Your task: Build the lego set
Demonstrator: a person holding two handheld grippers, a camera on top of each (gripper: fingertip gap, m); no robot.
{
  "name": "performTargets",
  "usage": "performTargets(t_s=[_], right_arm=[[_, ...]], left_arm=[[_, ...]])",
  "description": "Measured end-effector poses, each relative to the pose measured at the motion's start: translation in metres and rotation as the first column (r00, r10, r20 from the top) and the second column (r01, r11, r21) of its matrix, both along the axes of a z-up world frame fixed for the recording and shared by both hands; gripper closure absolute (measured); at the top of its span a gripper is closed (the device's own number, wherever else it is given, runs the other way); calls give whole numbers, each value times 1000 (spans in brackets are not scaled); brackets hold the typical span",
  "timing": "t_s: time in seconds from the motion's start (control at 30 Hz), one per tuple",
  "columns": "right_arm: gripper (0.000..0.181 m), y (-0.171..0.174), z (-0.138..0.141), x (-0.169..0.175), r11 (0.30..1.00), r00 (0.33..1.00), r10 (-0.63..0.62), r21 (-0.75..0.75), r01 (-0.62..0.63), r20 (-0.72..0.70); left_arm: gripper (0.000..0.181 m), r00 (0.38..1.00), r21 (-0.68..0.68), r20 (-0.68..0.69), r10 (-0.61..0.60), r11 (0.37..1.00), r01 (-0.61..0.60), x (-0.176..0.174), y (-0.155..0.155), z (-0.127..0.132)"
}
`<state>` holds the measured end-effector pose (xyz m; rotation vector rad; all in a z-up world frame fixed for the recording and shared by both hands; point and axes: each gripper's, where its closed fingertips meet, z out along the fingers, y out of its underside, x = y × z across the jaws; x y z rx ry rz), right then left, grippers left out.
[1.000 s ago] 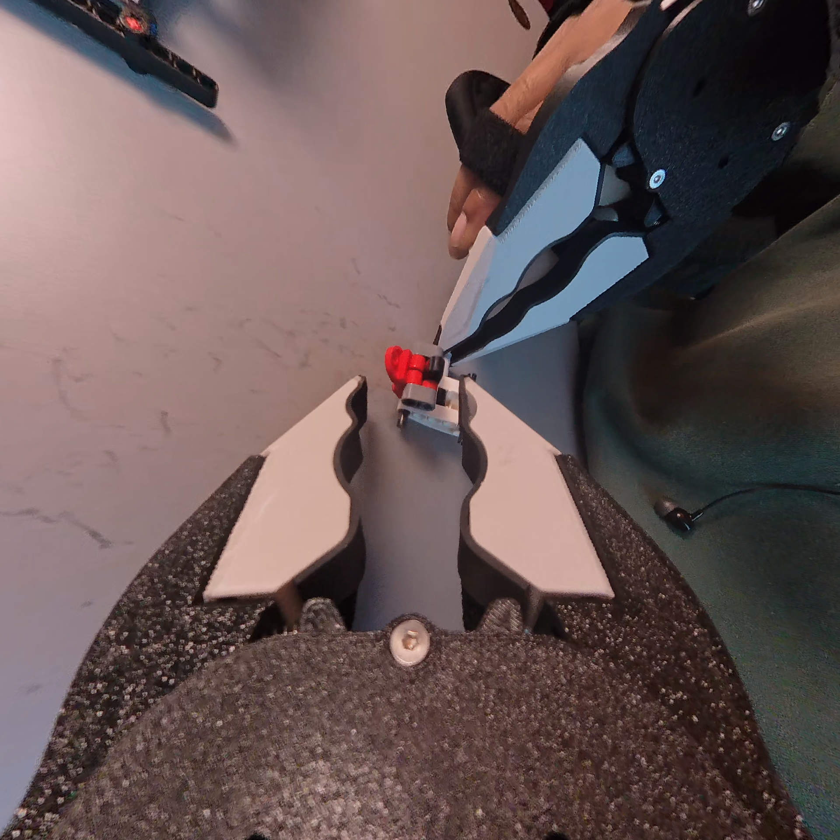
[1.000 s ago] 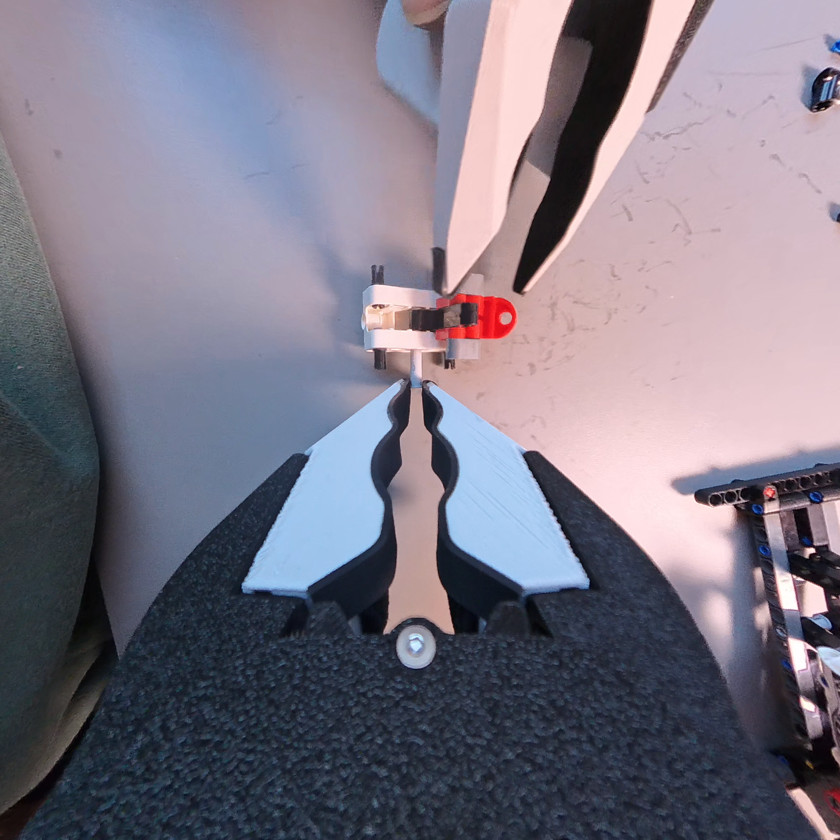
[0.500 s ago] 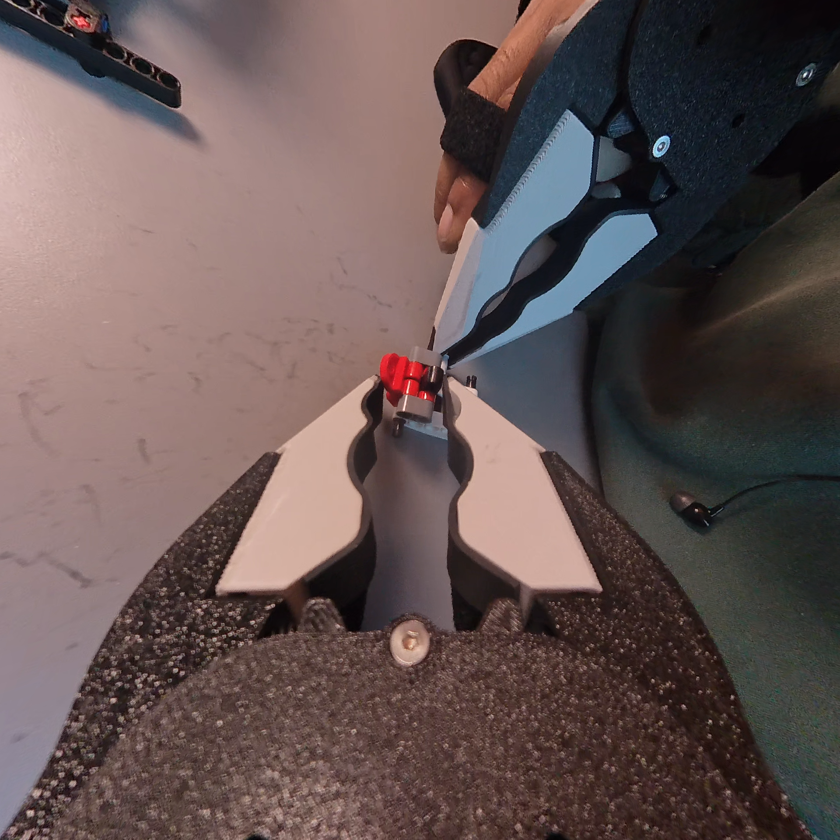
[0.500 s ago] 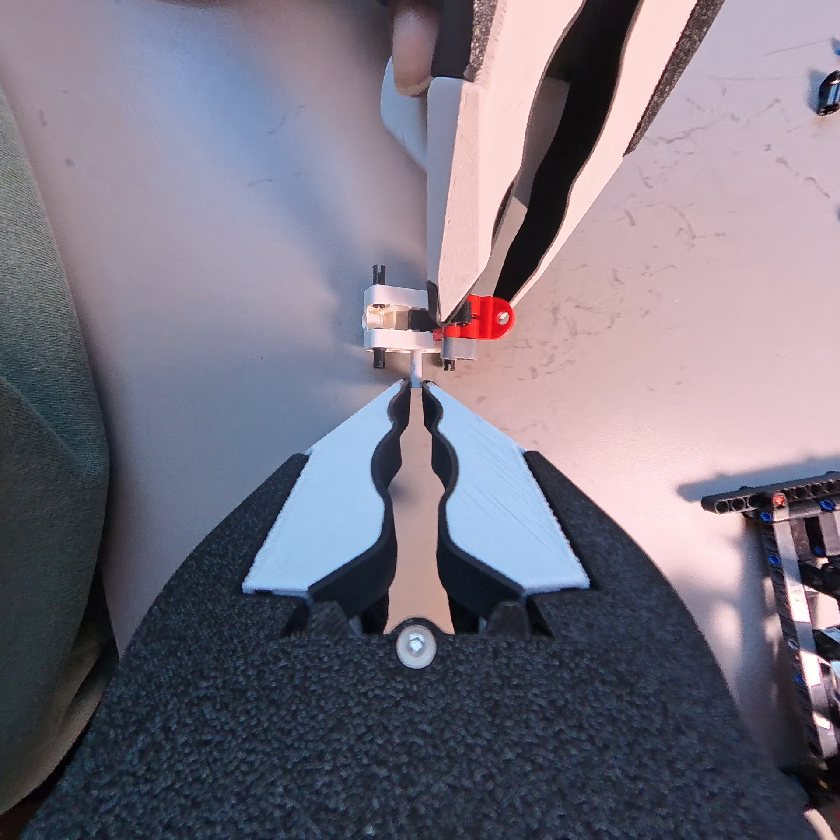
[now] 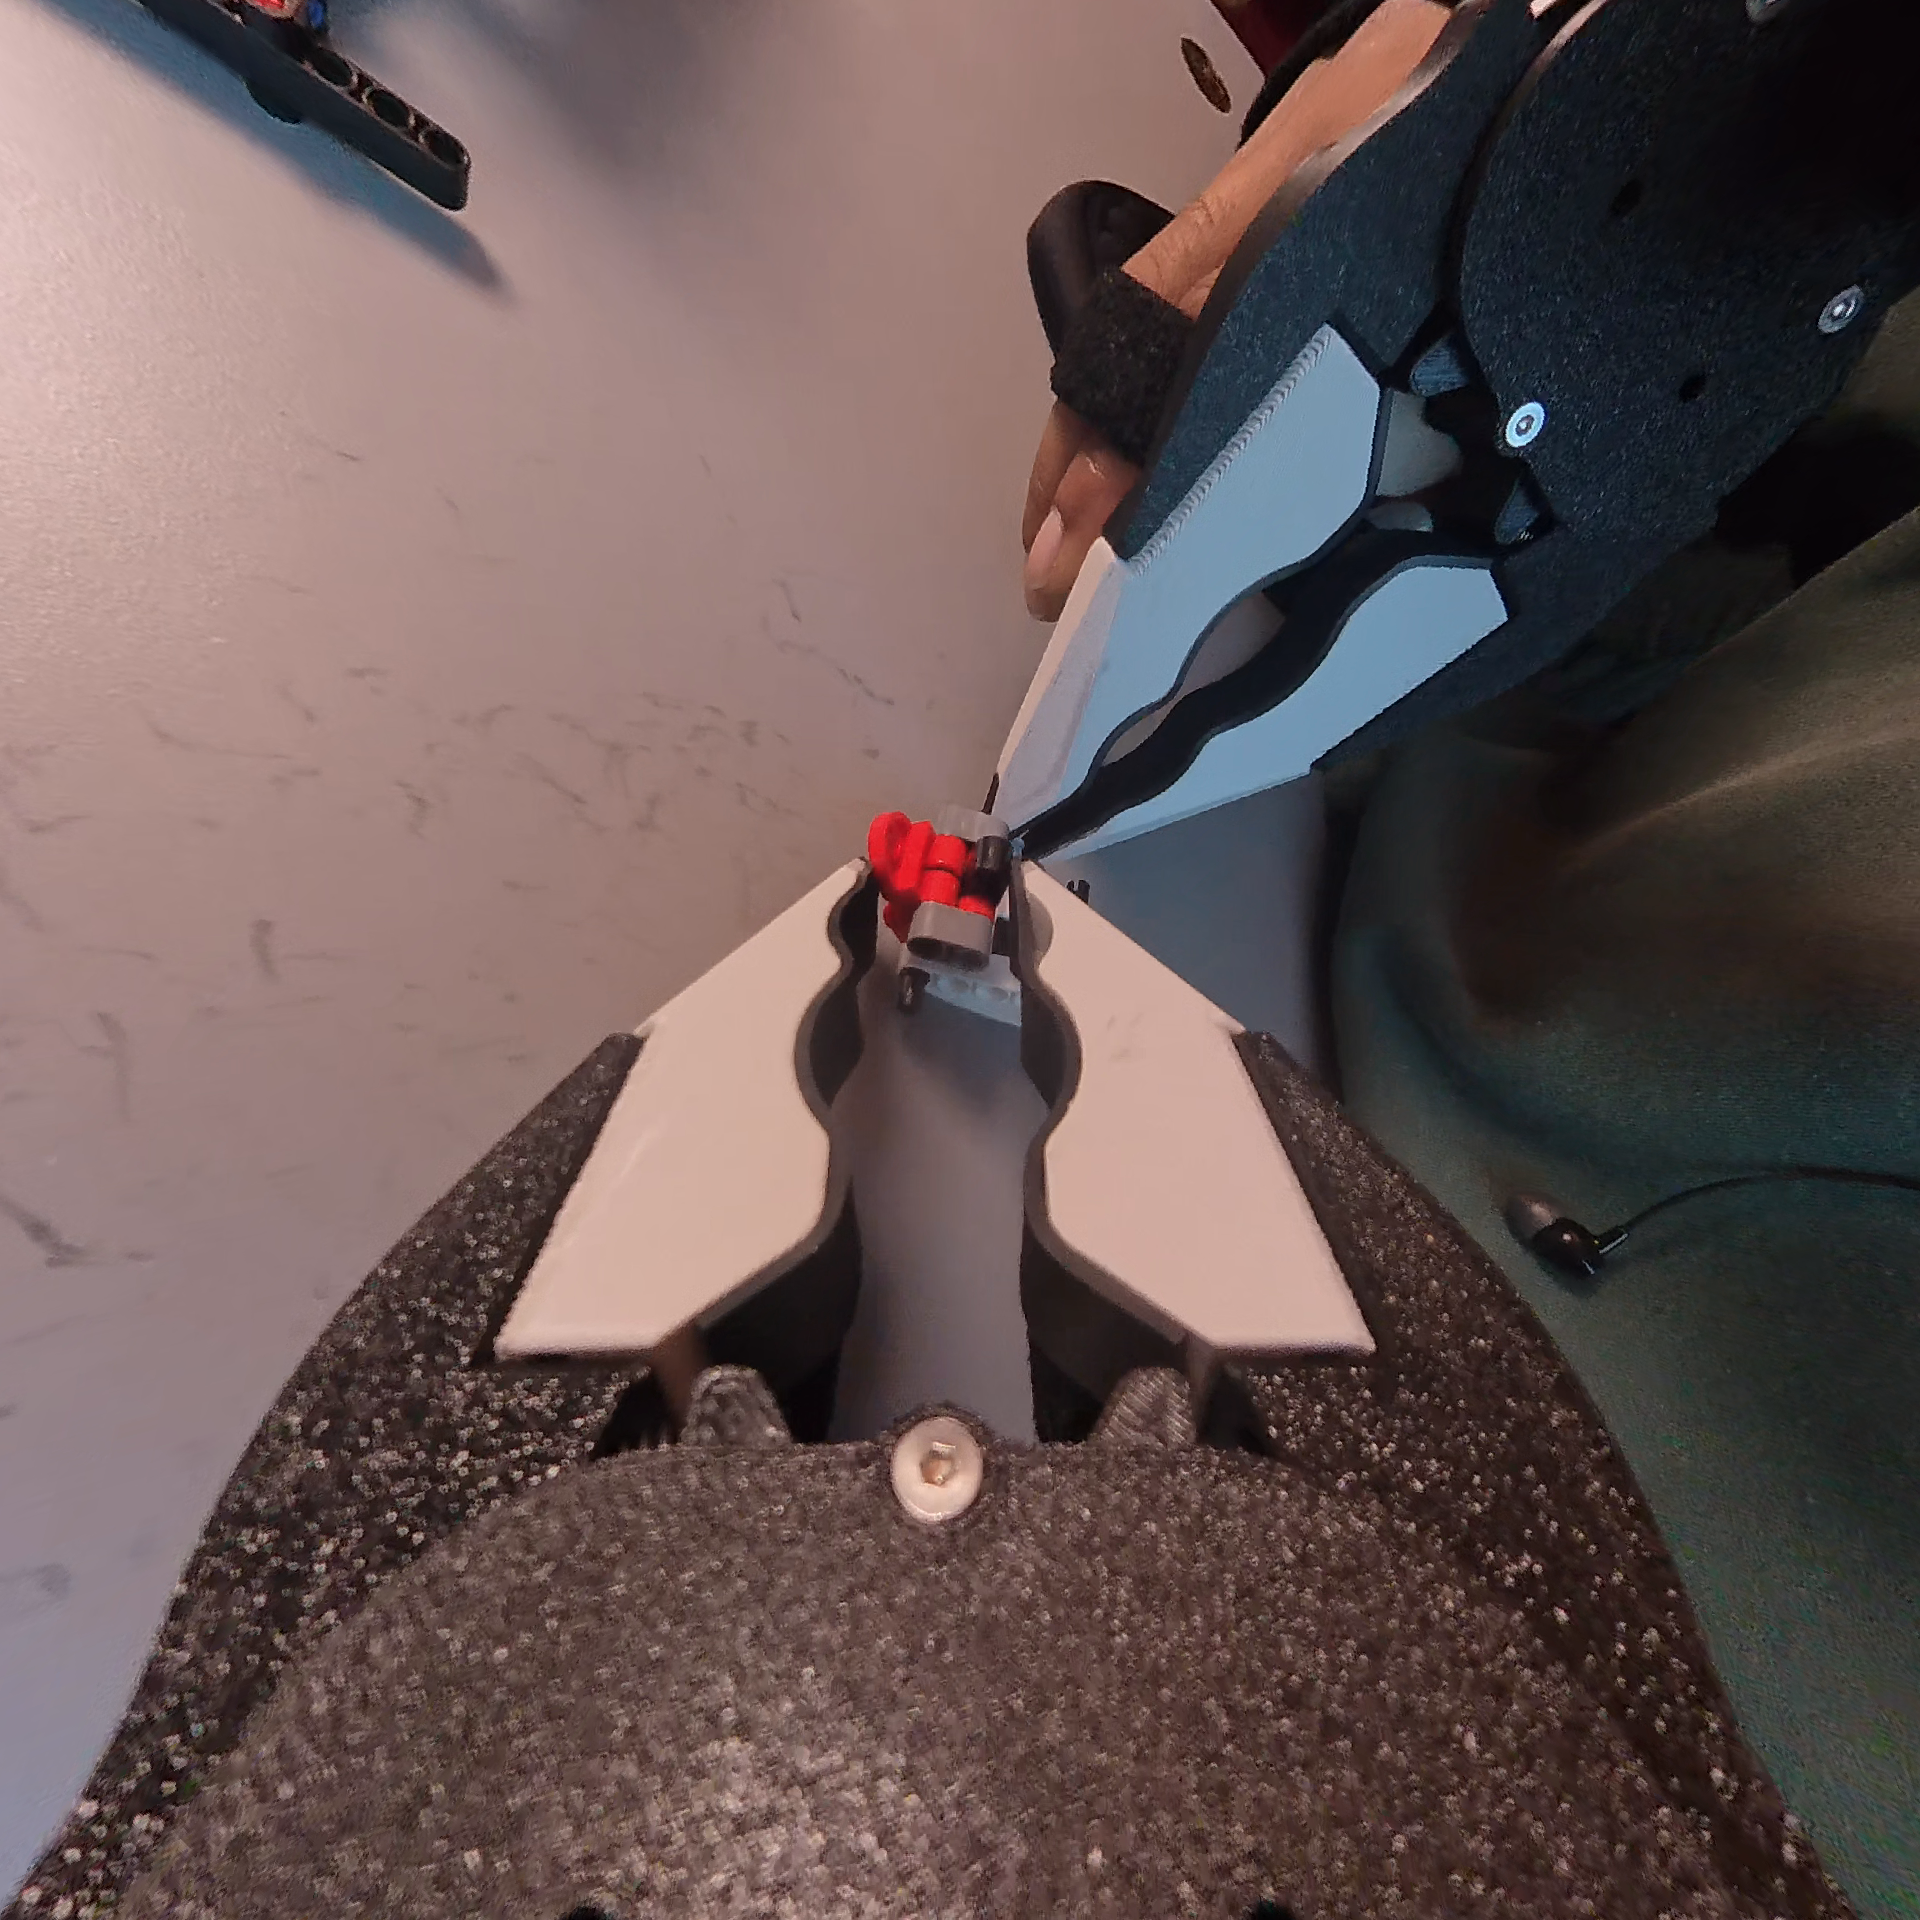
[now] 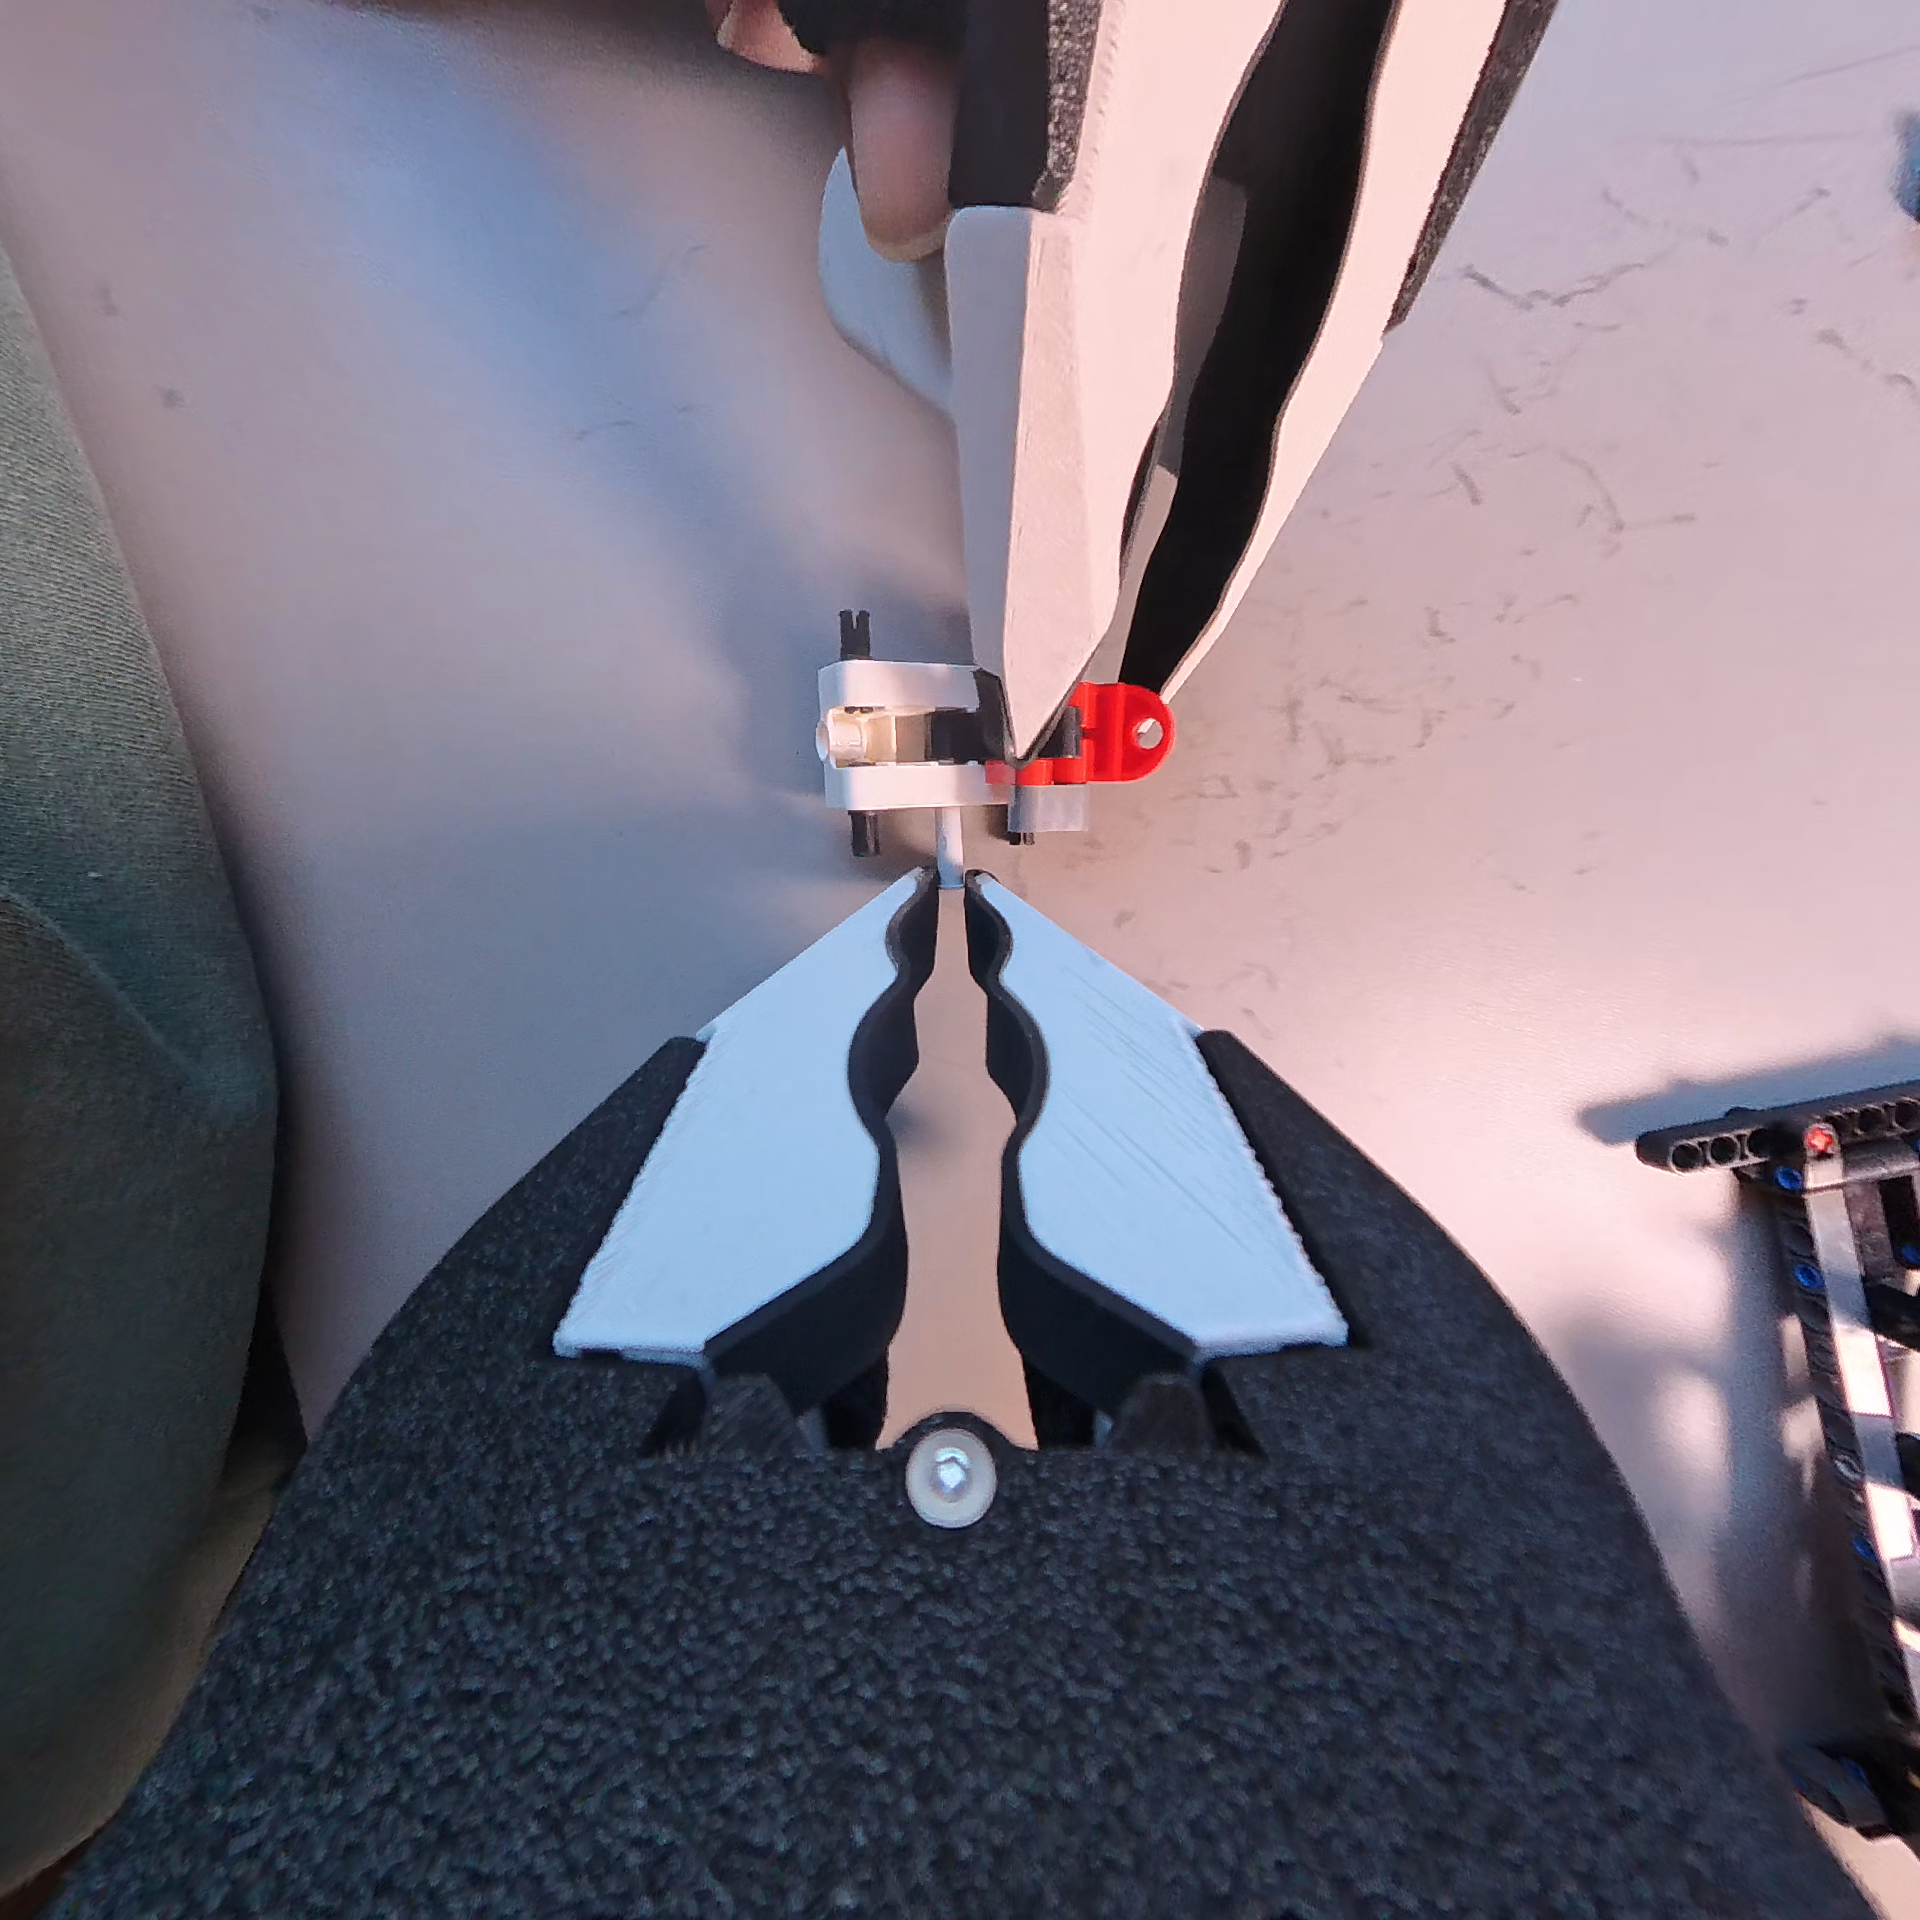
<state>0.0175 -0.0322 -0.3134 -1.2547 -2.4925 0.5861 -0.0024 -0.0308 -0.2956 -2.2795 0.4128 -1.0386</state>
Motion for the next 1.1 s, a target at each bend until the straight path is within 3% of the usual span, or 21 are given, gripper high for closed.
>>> performTargets(t_s=[0.63,0.9,1.1], right_arm=[[174,-8,-2,-4,981,993,-109,-164,101,-42],[157,3,2,0,970,981,-186,-171,173,-57],[124,-4,15,11,883,926,-377,-302,359,2]], left_arm=[[157,990,140,-103,99,987,-84,2,-2,1],[157,986,163,-130,103,983,-81,3,-3,1],[157,983,172,-145,111,981,-85,3,-3,1]])
